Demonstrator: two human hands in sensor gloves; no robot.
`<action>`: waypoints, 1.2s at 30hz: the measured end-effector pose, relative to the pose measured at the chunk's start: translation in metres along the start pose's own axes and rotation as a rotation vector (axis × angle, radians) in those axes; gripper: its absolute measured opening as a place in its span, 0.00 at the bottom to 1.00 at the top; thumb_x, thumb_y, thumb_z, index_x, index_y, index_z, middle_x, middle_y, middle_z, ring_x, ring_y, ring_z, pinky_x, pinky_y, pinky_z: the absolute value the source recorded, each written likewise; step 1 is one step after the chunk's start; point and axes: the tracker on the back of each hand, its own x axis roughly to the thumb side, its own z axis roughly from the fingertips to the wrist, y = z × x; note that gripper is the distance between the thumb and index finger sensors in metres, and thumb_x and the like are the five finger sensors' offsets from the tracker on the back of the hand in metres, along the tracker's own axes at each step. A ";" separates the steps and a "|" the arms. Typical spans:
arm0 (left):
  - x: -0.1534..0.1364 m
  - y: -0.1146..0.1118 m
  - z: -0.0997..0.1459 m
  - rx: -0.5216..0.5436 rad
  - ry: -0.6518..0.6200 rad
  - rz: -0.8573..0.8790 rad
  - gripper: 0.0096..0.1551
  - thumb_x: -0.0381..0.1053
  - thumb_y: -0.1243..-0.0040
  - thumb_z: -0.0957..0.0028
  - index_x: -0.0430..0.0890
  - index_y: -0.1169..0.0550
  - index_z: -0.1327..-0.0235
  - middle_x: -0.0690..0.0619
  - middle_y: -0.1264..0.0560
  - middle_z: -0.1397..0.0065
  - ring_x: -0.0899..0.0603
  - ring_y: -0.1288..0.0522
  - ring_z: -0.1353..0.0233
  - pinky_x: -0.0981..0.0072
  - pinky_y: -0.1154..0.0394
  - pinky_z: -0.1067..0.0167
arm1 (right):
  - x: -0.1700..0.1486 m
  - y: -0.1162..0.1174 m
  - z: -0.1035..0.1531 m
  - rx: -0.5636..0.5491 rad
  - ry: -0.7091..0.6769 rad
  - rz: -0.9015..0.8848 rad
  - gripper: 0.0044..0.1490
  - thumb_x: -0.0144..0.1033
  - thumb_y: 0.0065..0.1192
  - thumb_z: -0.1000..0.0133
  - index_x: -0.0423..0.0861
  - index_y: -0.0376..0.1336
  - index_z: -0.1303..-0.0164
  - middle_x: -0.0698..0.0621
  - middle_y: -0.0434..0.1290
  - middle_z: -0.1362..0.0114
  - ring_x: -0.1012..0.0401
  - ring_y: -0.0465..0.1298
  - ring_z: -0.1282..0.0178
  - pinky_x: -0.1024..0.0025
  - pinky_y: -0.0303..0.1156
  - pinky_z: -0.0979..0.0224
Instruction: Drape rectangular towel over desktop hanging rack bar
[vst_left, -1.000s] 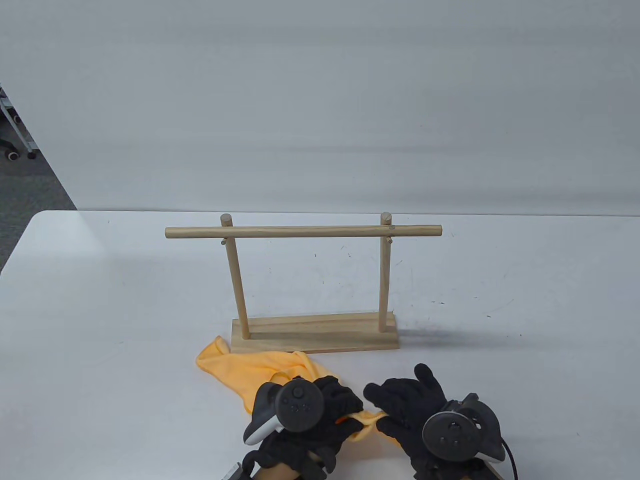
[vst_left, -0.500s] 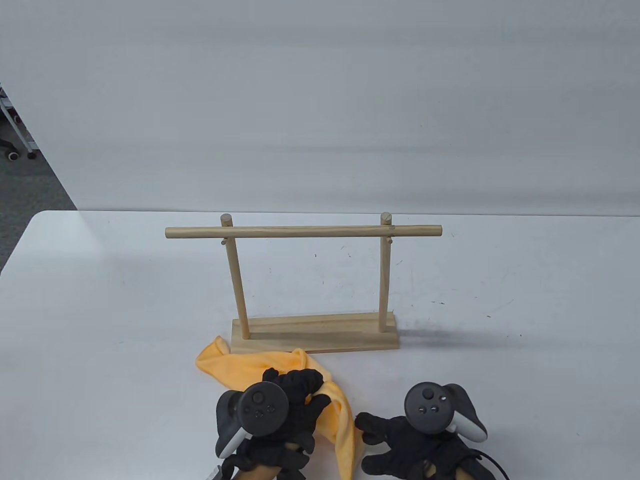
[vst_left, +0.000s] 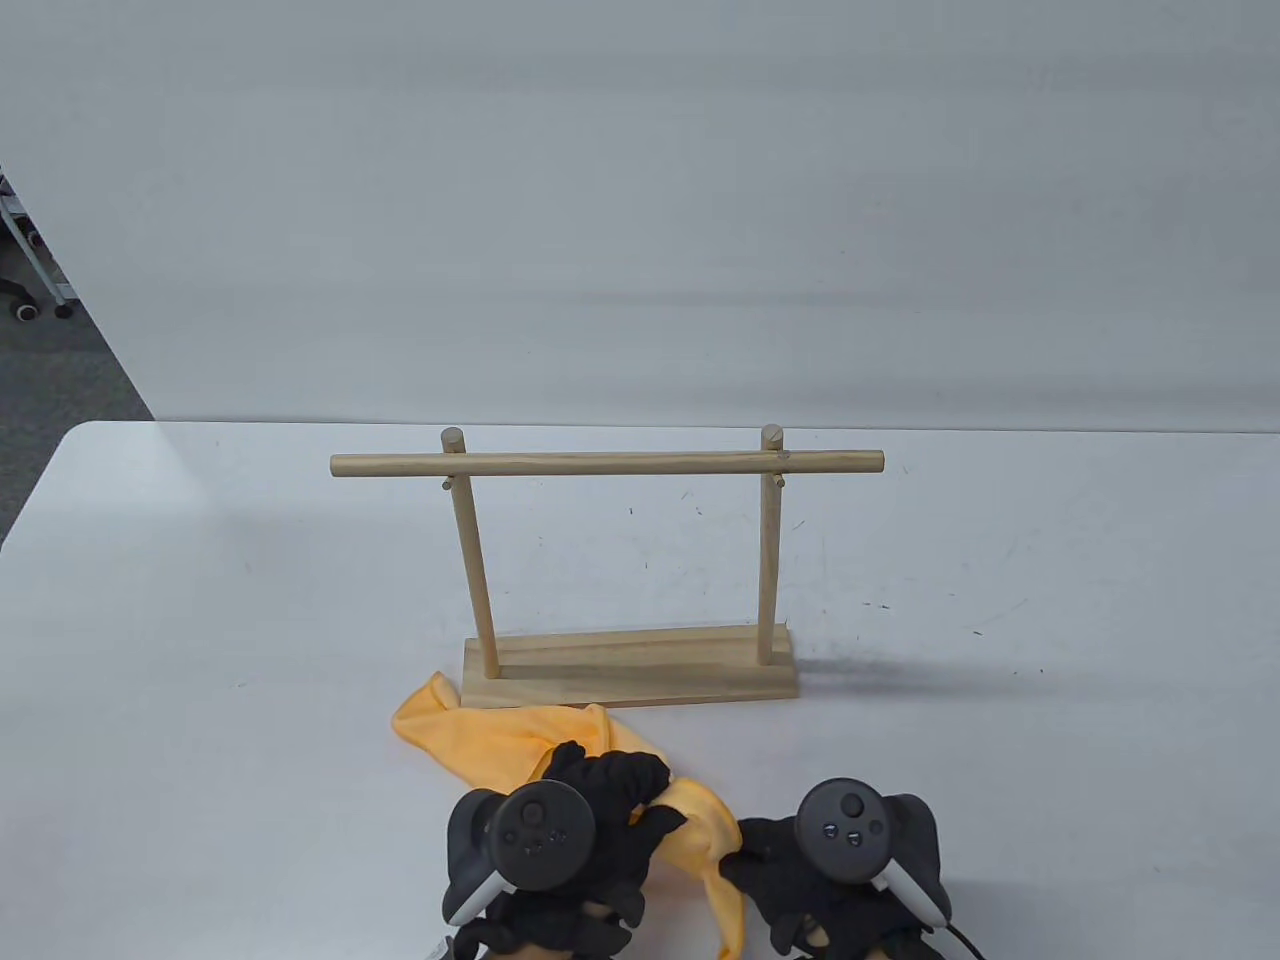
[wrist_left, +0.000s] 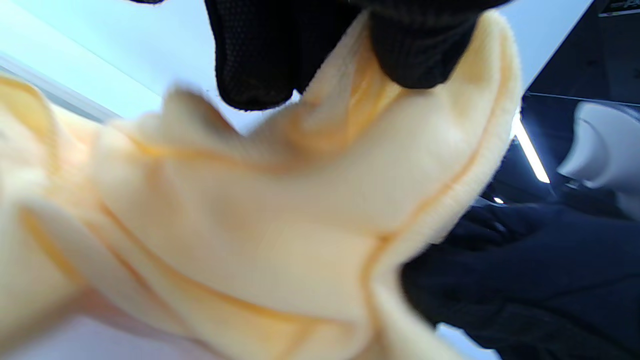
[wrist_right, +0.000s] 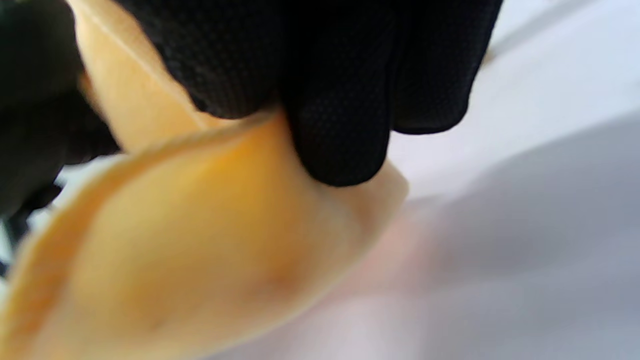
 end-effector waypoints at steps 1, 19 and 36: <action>-0.004 0.004 0.001 0.017 0.007 -0.008 0.24 0.50 0.37 0.37 0.56 0.35 0.32 0.50 0.28 0.30 0.36 0.25 0.29 0.20 0.46 0.28 | -0.004 -0.010 0.000 -0.034 0.007 0.029 0.23 0.37 0.67 0.54 0.46 0.73 0.50 0.47 0.85 0.51 0.42 0.78 0.39 0.22 0.50 0.34; -0.006 0.040 0.002 0.180 -0.006 -0.141 0.24 0.51 0.51 0.36 0.57 0.38 0.27 0.51 0.22 0.36 0.37 0.23 0.31 0.22 0.46 0.26 | 0.030 -0.085 0.027 -0.405 -0.519 0.336 0.35 0.54 0.61 0.66 0.45 0.72 0.54 0.57 0.83 0.73 0.59 0.86 0.65 0.37 0.66 0.36; 0.029 0.125 -0.007 0.244 0.118 -0.598 0.24 0.48 0.41 0.38 0.58 0.31 0.29 0.51 0.22 0.30 0.36 0.24 0.27 0.20 0.47 0.26 | 0.056 -0.158 0.026 -0.629 -0.281 0.592 0.24 0.38 0.62 0.56 0.49 0.72 0.49 0.51 0.86 0.56 0.52 0.87 0.53 0.29 0.59 0.31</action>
